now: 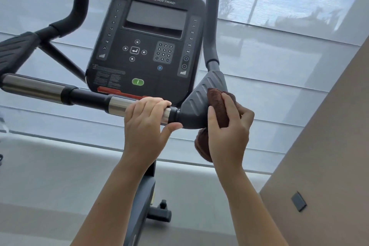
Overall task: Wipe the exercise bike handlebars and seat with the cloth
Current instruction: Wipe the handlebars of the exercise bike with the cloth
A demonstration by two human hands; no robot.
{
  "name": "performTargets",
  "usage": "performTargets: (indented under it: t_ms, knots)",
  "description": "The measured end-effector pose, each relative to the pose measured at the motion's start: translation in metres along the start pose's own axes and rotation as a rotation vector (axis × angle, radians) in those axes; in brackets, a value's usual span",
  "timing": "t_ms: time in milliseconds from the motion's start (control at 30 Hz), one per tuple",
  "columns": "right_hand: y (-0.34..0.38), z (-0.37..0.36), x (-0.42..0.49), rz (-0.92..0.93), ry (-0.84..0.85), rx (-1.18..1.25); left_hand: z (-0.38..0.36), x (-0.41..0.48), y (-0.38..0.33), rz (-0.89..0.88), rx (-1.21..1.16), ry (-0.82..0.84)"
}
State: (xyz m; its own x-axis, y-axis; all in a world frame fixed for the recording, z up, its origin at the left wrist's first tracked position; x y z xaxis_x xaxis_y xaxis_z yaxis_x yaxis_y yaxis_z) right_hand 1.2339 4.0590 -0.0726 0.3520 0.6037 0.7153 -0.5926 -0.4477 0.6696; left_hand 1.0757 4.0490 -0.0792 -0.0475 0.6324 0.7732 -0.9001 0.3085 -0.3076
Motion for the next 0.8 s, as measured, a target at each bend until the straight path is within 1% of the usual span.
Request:
performTargets:
  t_ms: [200, 400, 667, 800]
  knots:
    - [0.014, -0.009, -0.024, -0.021, -0.087, -0.021, 0.002, -0.001, 0.000, 0.012, -0.020, 0.064]
    - [0.029, -0.017, -0.042, -0.018, -0.118, -0.042, 0.006, 0.000, 0.003, -0.020, -0.023, 0.088]
    - [0.033, -0.013, -0.051, 0.039, -0.032, -0.022, 0.009, 0.000, 0.002, -0.031, -0.009, 0.122]
    - [0.025, 0.008, -0.040, 0.137, 0.067, -0.040, 0.011, 0.001, 0.000, -0.017, -0.005, 0.153]
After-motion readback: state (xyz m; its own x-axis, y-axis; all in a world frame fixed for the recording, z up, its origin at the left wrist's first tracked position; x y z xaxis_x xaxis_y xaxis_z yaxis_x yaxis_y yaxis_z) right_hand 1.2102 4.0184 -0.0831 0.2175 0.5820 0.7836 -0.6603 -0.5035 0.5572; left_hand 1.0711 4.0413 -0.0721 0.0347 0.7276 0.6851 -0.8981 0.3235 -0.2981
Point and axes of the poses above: each hand's wrist, its own x-axis towards the middle knuckle, its own z-axis out of the back of the hand, y = z × x, the point moved 3 cm from there along x, towards the middle knuckle, and after that the axes turned 2 degrees about -x, right-handed, at the moved point
